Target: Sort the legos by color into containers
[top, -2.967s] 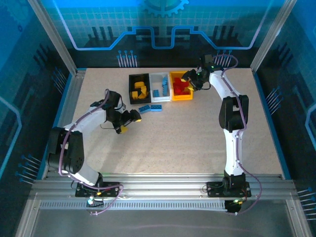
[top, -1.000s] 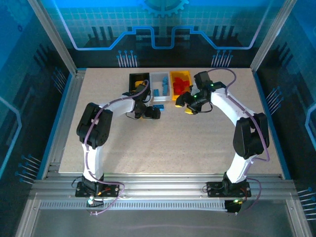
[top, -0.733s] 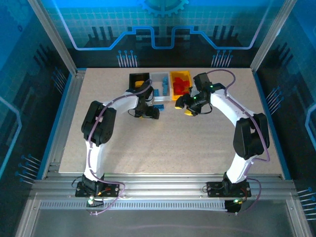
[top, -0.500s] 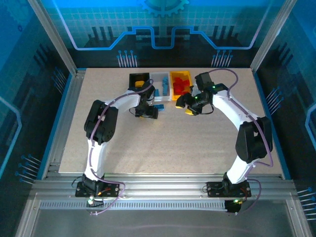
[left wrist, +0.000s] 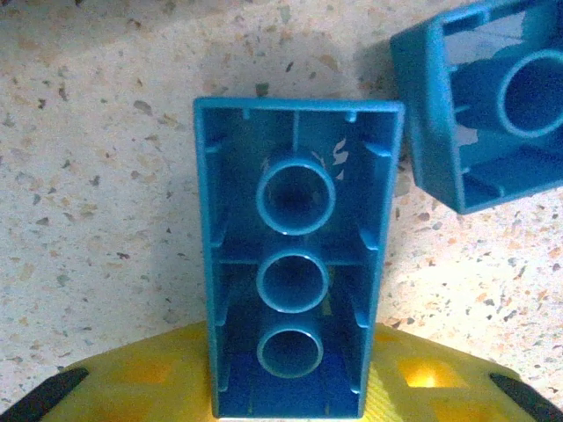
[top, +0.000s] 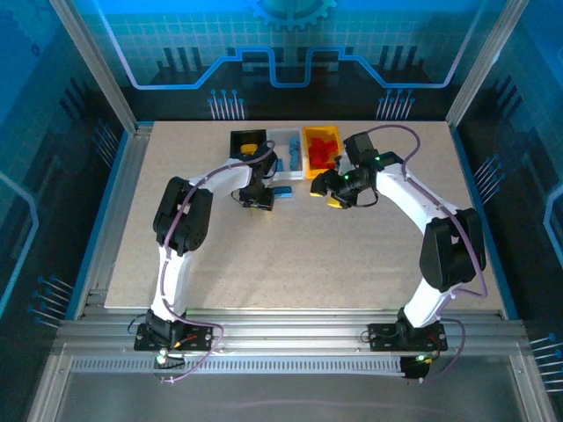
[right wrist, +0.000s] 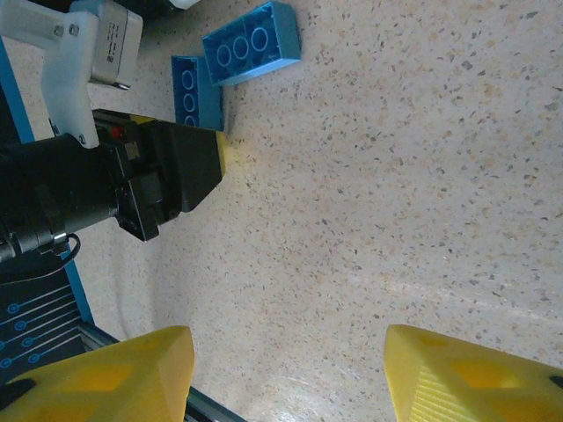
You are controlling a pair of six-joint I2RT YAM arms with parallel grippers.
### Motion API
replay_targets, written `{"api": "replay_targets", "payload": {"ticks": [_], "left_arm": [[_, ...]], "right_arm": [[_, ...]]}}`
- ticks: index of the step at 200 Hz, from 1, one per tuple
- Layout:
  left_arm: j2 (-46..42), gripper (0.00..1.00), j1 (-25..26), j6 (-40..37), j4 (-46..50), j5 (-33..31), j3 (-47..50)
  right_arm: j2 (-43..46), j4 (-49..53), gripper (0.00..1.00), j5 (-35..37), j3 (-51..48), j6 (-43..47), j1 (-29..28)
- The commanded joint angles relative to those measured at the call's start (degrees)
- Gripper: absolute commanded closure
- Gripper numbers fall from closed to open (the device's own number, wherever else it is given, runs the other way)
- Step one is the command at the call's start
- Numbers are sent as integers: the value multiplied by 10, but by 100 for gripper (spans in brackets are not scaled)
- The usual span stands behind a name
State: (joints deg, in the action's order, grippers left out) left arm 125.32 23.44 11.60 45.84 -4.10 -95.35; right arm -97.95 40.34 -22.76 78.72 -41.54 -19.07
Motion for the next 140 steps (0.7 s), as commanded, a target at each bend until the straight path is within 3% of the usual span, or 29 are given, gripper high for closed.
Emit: {"api": "replay_targets", "payload": {"ticks": [1,18,60,82,140], "left_arm": [[17,64,-7,-13,-29,-29,-11],[13,71,-7,-15,-30,-26,-4],[-12,75,-7,-18,-35,-23,28],[-31,83,-7,-19,-40,-16,54],[-107,82,-7,4,-38,-1,137]], "right_arm": [[14,-4,39,-5,-8,-4,-8],[14,-3,40,-5,-9,-3,-8],[12,-2,39,-6,-5,4,-8],[9,-3,39,-8,-3,7,-8],[-9,-10,39,-18,4,14,-8]]}}
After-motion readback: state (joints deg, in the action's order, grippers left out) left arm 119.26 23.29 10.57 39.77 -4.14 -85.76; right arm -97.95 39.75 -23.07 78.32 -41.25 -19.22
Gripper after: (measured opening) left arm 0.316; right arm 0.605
